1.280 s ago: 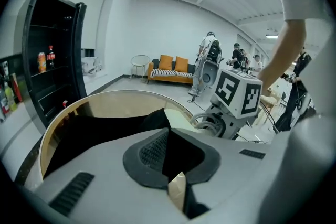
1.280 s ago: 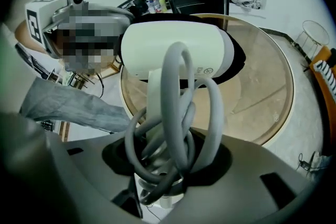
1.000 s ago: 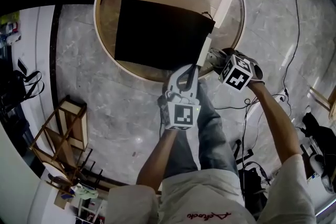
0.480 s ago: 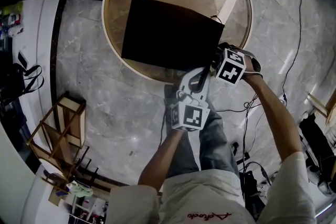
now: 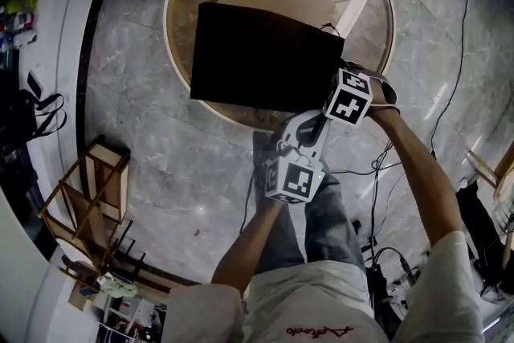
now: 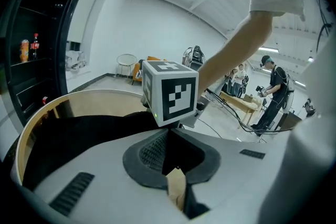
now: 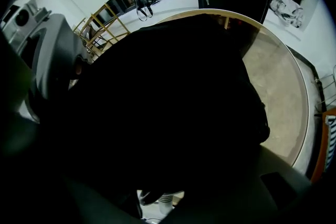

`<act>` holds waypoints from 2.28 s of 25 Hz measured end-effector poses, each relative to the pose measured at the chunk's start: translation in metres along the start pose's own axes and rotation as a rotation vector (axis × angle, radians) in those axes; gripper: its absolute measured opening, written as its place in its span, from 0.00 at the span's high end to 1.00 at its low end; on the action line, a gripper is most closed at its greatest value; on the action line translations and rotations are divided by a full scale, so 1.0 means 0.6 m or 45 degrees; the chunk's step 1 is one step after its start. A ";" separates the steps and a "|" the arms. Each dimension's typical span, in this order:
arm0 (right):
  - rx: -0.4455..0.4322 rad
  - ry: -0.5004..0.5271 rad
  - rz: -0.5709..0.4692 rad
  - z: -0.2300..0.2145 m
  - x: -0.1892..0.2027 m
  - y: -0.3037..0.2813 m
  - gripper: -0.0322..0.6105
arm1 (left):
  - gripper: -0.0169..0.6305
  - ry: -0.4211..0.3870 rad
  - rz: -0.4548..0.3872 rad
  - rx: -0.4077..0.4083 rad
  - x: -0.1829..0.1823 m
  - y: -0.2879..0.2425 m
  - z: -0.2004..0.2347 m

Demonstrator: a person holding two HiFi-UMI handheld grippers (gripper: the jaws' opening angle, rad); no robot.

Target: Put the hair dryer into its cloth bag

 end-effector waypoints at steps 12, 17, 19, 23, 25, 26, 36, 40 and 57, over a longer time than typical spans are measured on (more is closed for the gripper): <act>0.237 0.105 -0.045 -0.006 -0.021 -0.017 0.56 | 0.92 0.043 0.038 0.030 0.029 -0.008 0.019; 0.314 0.123 -0.098 -0.001 -0.018 -0.017 0.54 | 0.92 0.065 0.054 0.016 0.044 -0.001 0.021; 0.306 0.116 -0.126 -0.007 -0.016 -0.015 0.49 | 0.92 0.076 0.053 0.007 0.044 0.000 0.027; 0.256 0.119 -0.180 -0.013 -0.003 -0.010 0.44 | 0.92 0.106 0.038 -0.008 0.035 0.005 0.031; 0.210 0.097 -0.247 -0.016 0.013 -0.002 0.41 | 0.92 0.137 0.026 -0.023 0.030 0.006 0.031; 0.189 0.083 -0.286 -0.017 0.022 0.003 0.41 | 0.92 0.153 0.024 -0.028 0.029 0.007 0.031; 0.172 -0.082 -0.353 -0.015 0.119 -0.002 0.40 | 0.92 0.162 0.034 -0.061 0.028 0.002 0.035; 0.185 -0.051 -0.327 -0.005 0.120 -0.014 0.40 | 0.92 0.140 0.049 -0.067 0.026 0.000 0.034; 0.227 0.063 -0.249 0.018 0.111 -0.015 0.66 | 0.92 0.132 0.048 -0.082 0.018 0.001 0.031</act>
Point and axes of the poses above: the fingertips, and each gripper's own axes: y backward along the fingers, z to its left, x out of its underside, the point moved 8 cm from there along y, backward along the fingers, and after that the axes turned 12 degrees about z, right-handed, at the moved point
